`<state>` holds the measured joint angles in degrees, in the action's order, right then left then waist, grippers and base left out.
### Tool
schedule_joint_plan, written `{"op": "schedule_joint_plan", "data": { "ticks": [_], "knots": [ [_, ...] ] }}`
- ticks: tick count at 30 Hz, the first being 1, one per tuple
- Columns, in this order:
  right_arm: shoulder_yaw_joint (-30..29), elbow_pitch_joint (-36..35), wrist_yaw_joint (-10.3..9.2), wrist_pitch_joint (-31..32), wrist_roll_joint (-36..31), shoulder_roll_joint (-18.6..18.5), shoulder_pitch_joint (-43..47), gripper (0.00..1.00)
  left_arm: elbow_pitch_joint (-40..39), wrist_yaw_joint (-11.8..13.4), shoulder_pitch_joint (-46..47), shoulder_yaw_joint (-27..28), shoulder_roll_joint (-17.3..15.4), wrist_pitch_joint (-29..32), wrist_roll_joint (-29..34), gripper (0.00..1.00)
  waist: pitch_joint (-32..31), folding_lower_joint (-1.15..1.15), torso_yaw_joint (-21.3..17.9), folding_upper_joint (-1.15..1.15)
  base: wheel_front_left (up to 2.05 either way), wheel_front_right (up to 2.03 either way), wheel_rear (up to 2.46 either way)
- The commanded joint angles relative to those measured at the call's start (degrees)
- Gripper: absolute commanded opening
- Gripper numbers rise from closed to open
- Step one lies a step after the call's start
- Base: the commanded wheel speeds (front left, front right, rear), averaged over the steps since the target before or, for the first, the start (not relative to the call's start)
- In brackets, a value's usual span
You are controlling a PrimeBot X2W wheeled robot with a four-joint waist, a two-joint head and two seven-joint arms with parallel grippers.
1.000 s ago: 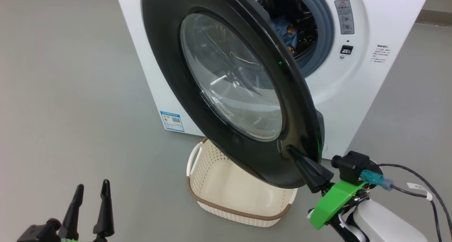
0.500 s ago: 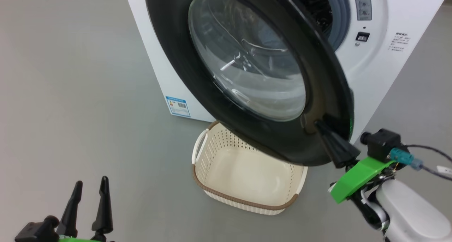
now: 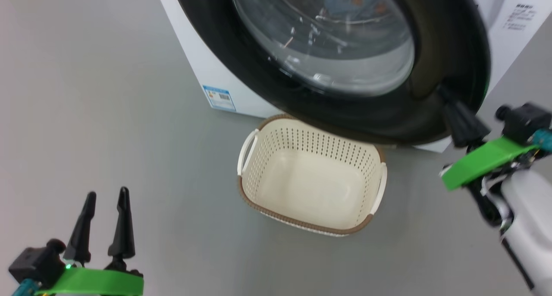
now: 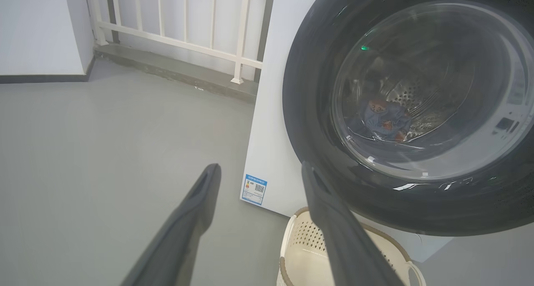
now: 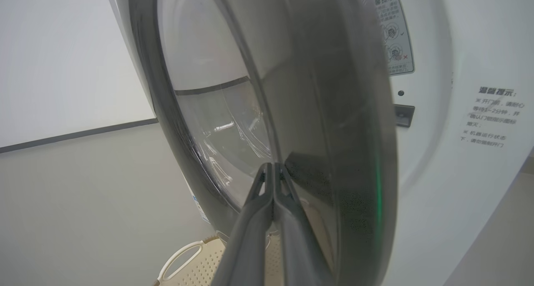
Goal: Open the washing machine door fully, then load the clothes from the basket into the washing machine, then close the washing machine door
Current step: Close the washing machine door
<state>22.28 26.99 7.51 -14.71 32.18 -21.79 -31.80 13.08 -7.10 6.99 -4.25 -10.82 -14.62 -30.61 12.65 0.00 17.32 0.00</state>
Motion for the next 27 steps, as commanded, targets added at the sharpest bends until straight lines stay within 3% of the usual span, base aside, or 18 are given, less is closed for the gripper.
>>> {"op": "schedule_joint_plan", "data": {
  "ticks": [1, 15, 27],
  "knots": [
    [-0.4, -0.7, -0.02, -0.3, -0.3, -1.4, -2.1, 0.00, -1.7, -0.1, 2.2, 1.8, -1.7, -0.4, -0.4, 1.00, 2.3, 0.00, 0.4, 0.00, 0.00, 0.00, 0.00],
    [-1.5, 2.0, -0.02, -0.3, -0.1, -4.5, -15.9, 0.00, -2.4, -0.3, 6.5, 1.8, -1.3, -0.4, -0.3, 1.00, 10.2, 0.00, 1.2, 0.00, 0.00, 0.00, 0.00],
    [-1.8, 5.3, -0.02, -0.3, -0.5, -5.4, -22.5, 0.00, -1.6, -0.4, 7.9, 1.9, -0.7, -0.4, 0.1, 1.00, 11.5, 0.00, 1.4, 0.00, 0.00, 0.00, 0.00]
  ]
}}
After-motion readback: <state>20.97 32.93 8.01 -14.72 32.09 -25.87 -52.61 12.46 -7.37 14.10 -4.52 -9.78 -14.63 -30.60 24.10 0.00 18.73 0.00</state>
